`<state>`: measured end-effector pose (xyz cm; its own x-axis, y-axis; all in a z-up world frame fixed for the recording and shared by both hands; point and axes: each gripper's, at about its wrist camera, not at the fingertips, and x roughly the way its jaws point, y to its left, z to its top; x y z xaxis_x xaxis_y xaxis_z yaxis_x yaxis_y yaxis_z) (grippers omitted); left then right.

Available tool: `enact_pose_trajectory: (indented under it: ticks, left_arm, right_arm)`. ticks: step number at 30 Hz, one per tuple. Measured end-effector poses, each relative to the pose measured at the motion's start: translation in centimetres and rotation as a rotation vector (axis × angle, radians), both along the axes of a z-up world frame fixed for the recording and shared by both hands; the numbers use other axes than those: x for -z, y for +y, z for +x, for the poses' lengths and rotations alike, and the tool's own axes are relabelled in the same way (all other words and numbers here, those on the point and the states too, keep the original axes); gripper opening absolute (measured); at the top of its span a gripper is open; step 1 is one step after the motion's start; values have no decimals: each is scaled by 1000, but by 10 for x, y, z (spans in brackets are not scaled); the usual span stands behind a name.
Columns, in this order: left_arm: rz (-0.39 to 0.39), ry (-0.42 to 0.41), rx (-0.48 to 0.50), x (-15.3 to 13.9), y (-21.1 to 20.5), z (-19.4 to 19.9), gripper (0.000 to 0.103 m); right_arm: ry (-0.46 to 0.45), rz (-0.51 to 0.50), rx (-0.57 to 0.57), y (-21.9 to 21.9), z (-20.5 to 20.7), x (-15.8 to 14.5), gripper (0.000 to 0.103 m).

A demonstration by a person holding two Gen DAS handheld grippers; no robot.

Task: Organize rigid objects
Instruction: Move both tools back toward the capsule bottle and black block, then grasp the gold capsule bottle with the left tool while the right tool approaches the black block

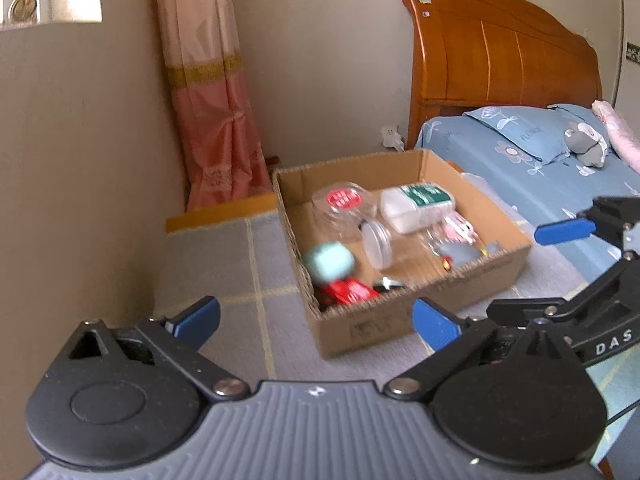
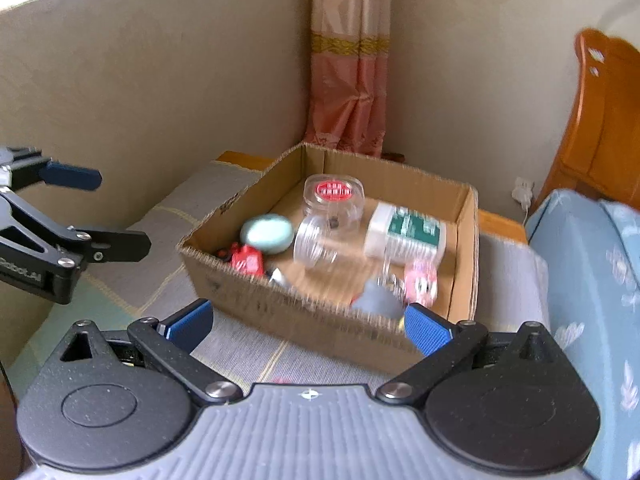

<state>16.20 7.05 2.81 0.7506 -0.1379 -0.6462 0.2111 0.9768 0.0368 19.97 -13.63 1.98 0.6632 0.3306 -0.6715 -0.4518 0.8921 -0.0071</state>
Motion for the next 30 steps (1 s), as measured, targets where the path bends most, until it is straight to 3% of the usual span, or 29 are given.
enact_pose_trajectory:
  ticks: [13,18,26,30]
  left_arm:
    - [-53,5,-87,40,-15,-48,102]
    - [-80,46,-80,52,-19,-54,102]
    - [-58,41,-90,53,-15,-63,102]
    - [-59,43,-96,53,-12,-64,102]
  right_arm:
    - [37,84,116,-23,-64,55,103]
    - [69,111,113,-25,-62,66,103]
    - [136,173,90,-24,-59,80,103]
    - [140,157,75,-16,-63,82,103]
